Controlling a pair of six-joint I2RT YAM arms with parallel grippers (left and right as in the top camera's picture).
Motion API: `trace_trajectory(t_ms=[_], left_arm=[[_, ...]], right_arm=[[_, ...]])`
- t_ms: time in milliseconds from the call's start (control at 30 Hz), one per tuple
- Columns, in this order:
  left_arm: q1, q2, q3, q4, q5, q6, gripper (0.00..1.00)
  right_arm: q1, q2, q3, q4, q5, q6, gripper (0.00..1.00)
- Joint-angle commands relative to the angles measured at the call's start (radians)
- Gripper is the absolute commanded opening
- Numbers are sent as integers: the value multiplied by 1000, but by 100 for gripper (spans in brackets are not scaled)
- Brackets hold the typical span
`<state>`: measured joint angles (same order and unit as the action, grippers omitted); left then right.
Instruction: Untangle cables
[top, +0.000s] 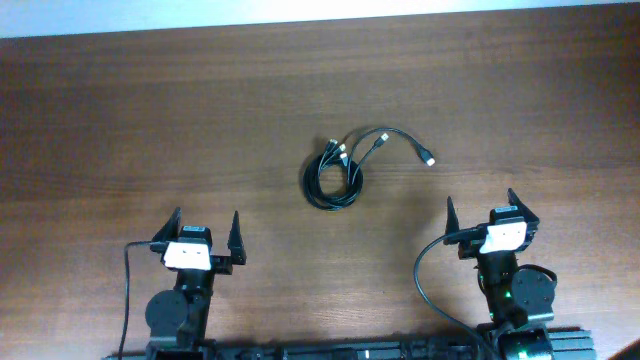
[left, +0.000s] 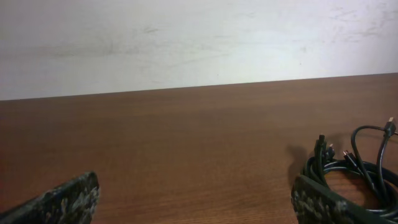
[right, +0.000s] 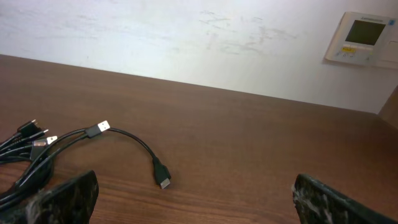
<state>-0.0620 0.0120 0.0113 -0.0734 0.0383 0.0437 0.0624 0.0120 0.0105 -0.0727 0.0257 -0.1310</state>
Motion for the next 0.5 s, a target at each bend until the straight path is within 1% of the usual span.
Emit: trace_trajectory(t_ms=[0, 467], left_arm=[[4, -7, -3, -4, 18, -10, 99], [4, -7, -2, 1, 19, -10, 99]], right_arm=[[2, -8, -5, -8, 2, 0, 98], [2, -8, -5, -6, 5, 0, 99]])
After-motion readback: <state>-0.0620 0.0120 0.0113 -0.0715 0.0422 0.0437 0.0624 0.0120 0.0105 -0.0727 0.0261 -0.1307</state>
